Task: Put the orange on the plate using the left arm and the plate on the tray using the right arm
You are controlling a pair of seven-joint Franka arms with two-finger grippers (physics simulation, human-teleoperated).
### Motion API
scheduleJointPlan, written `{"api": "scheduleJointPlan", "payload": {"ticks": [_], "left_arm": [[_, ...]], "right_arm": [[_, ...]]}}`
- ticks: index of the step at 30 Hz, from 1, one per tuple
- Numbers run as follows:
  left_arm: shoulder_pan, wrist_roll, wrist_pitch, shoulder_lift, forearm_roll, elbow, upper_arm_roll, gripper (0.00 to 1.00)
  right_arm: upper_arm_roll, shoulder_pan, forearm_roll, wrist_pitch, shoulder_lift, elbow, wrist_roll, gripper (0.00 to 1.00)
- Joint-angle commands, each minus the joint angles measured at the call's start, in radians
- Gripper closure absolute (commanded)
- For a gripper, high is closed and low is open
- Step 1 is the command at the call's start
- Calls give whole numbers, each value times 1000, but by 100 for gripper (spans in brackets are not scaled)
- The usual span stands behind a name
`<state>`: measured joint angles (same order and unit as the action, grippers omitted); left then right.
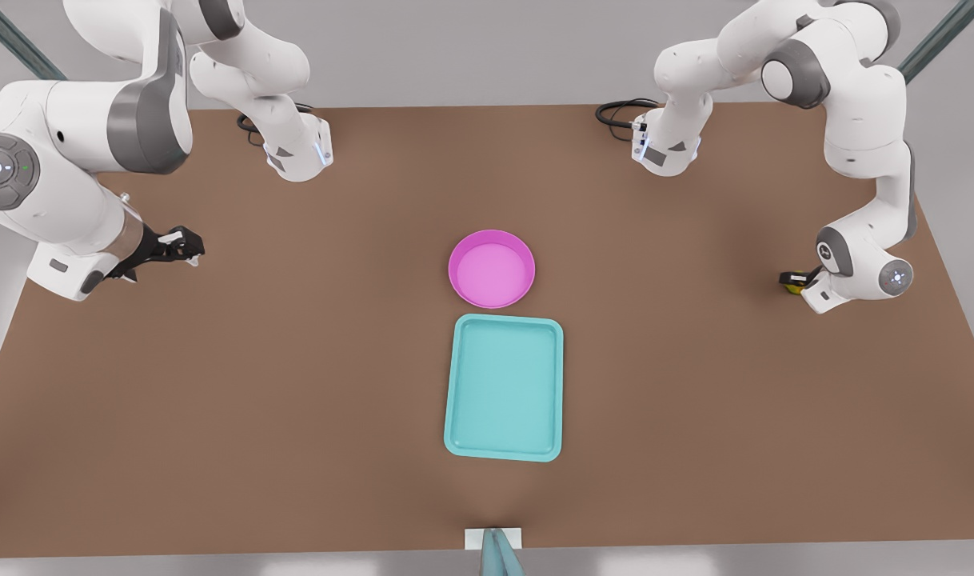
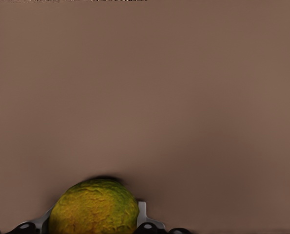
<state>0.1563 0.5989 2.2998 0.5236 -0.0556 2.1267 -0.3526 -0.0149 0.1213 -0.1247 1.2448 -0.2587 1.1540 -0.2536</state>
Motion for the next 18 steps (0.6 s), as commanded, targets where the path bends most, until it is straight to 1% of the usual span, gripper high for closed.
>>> {"api": "scheduleJointPlan", "payload": {"ticks": [1,2,4,5,7,8,9,10,11,12,13,15,16,18], "left_arm": [[0,76,-2,-2,2,-1,0,31],[0,76,-7,-5,2,-1,0,35],[-1,73,-10,-16,2,-1,0,35],[-17,10,-63,-68,2,-2,3,35],[-142,-175,-167,-169,2,-2,15,34],[-175,-273,-197,-198,2,-4,61,34],[-187,-407,-220,-218,2,-8,139,33],[-224,-620,-342,-195,3,-117,276,33],[-325,-793,-421,-154,5,-211,322,33],[-477,-1007,-510,-90,85,-336,327,33],[-598,-1140,-534,-37,149,-421,327,33],[-791,-1395,-536,39,250,-548,346,33],[-891,-1513,-534,85,284,-636,350,33],[-1020,-1648,-533,154,352,-740,350,33]], "right_arm": [[0,0,0,-1,1,0,-6,0],[0,0,0,-1,1,0,-7,0],[0,0,0,-2,1,0,-7,0],[0,-2,1,-2,1,0,-7,0],[0,-2,2,-2,1,0,-7,0],[0,-2,2,-1,1,0,-7,0],[0,-2,2,-1,-1,0,-7,0],[0,-2,2,-1,-1,1,-7,0],[0,-2,2,2,-1,7,-7,0],[0,-3,2,2,-1,7,-7,0],[0,-3,2,2,-1,7,-7,0],[0,-3,2,2,-1,7,-7,0],[0,-3,2,2,-1,7,-7,0],[0,-3,4,4,-1,13,-7,0]]}}
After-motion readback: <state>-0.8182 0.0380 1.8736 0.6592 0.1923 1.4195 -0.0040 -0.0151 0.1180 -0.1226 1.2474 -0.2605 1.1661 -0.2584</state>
